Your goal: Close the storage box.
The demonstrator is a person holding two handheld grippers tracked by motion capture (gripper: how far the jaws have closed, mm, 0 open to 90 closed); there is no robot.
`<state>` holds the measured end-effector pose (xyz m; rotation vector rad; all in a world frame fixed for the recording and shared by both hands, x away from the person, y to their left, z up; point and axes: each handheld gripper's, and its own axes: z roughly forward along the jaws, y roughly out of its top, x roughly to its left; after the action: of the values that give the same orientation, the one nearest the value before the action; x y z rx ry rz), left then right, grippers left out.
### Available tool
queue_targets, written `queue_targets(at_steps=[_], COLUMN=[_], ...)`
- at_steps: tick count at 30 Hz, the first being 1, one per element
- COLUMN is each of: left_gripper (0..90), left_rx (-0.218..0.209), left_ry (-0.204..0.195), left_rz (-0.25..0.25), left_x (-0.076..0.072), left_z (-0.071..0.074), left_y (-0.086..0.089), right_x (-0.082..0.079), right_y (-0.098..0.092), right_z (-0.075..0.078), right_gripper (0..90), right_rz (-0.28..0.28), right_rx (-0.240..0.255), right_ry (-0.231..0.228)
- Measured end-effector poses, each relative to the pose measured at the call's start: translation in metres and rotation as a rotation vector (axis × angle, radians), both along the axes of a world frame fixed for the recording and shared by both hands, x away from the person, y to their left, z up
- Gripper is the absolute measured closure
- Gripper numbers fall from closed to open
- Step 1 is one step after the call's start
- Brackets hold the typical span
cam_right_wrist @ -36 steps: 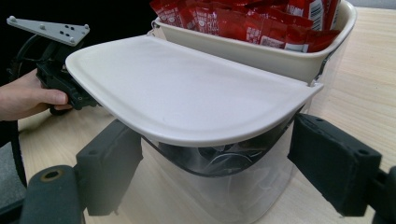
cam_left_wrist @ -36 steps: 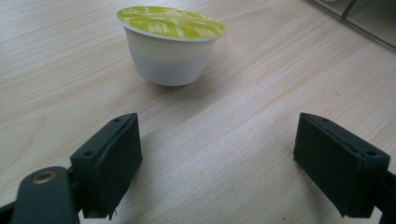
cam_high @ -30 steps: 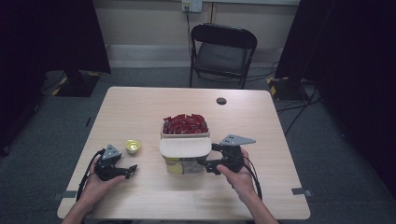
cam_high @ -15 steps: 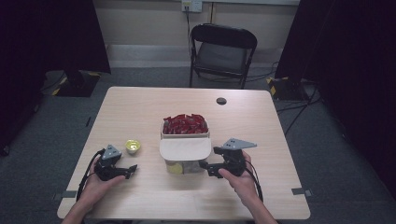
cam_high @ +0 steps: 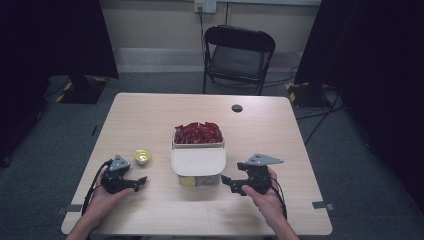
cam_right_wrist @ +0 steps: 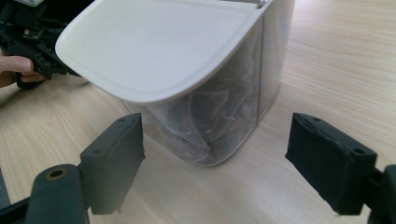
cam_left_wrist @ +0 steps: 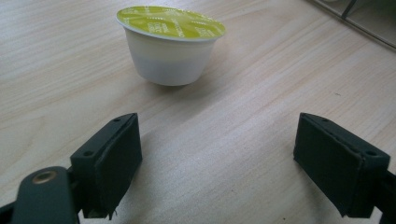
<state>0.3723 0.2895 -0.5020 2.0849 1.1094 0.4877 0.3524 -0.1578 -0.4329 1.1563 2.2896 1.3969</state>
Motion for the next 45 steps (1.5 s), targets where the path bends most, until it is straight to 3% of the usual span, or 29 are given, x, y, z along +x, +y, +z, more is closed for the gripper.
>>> queue_targets(at_steps=[13, 21, 34, 37, 39, 45], left_gripper=[14.7, 14.8, 14.8, 14.8, 14.9, 14.8], left_rx=[-0.001, 0.002, 0.001, 0.003, 0.000, 0.000], left_ry=[0.000, -0.001, 0.000, 0.000, 0.000, 0.000], left_rz=[-0.002, 0.001, 0.026, 0.024, 0.028, 0.028], left_x=[0.000, 0.002, 0.005, 0.006, 0.006, 0.006], left_z=[0.000, 0.000, 0.000, 0.000, 0.000, 0.000], left_y=[0.000, 0.001, 0.006, 0.007, 0.007, 0.007], right_x=[0.005, 0.013, 0.035, 0.039, 0.042, 0.048], right_y=[-0.032, -0.059, -0.100, -0.104, -0.107, -0.111], right_z=[0.006, 0.001, -0.033, -0.040, -0.045, -0.058], right_gripper=[14.8, 14.7, 14.6, 14.6, 14.6, 14.7], right_rz=[-0.108, -0.195, -0.363, -0.386, -0.402, -0.446], right_rx=[-0.002, -0.010, -0.115, -0.164, -0.159, -0.230], right_ry=[-0.021, 0.003, 0.083, 0.097, 0.119, 0.138])
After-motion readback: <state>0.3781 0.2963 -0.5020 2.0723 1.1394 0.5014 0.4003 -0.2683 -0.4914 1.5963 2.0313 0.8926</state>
